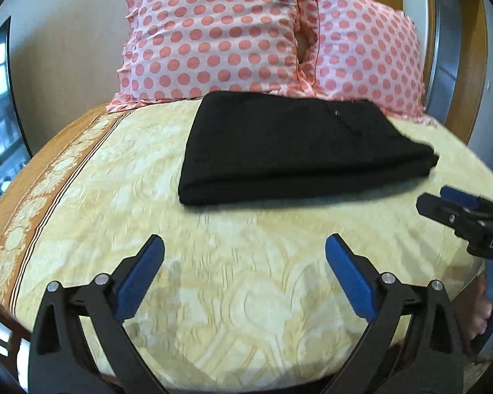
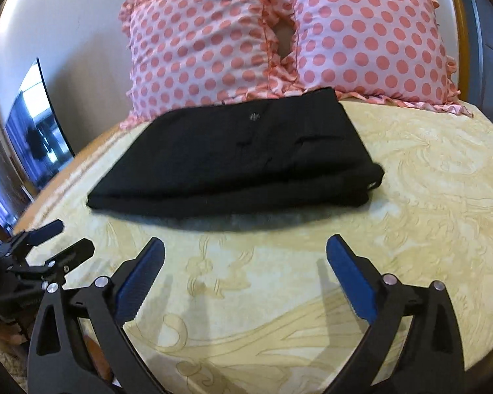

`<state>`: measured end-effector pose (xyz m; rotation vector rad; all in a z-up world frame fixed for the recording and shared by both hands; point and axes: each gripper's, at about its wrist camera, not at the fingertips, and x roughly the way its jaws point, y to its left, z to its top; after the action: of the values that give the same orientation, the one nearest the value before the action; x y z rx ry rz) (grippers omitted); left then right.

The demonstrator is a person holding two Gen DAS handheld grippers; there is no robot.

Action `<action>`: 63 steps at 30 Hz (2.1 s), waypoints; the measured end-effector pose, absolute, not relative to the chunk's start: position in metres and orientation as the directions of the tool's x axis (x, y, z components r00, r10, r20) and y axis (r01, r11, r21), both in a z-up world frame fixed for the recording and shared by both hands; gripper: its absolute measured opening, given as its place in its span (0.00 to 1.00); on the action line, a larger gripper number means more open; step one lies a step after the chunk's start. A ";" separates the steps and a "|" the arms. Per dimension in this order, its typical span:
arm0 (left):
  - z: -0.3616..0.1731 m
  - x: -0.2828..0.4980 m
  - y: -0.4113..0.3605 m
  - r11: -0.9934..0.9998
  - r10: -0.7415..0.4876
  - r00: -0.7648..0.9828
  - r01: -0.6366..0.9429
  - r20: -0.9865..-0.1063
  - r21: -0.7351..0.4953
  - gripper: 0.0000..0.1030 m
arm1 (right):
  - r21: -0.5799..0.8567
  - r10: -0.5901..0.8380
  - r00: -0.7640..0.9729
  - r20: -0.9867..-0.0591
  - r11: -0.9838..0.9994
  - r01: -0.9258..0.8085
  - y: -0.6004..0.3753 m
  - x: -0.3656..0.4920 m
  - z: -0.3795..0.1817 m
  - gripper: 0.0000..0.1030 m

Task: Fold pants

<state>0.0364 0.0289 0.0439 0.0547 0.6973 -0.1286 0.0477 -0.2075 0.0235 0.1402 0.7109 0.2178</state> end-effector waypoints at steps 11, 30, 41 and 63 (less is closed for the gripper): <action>0.031 0.032 0.028 0.992 -0.082 0.750 0.123 -0.656 0.016 0.98 | 0.110 0.139 0.744 -0.654 0.990 -0.089 -0.198 0.043 0.014 0.99; 0.026 0.024 0.027 0.995 -0.064 0.793 0.094 -0.606 0.019 0.98 | 0.037 0.064 0.793 -0.606 0.998 -0.052 -0.190 0.032 0.008 0.99; 0.026 0.024 0.027 0.995 -0.063 0.793 0.094 -0.606 0.019 0.98 | 0.036 0.064 0.793 -0.606 0.998 -0.053 -0.191 0.032 0.007 0.99; 0.027 0.024 0.027 0.995 -0.064 0.793 0.094 -0.606 0.019 0.98 | 0.036 0.064 0.793 -0.605 0.998 -0.053 -0.191 0.031 0.007 0.99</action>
<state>0.0242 0.0272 0.0266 0.0489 0.6497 -0.0850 0.0312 -0.1908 0.0072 0.0173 0.6514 0.0633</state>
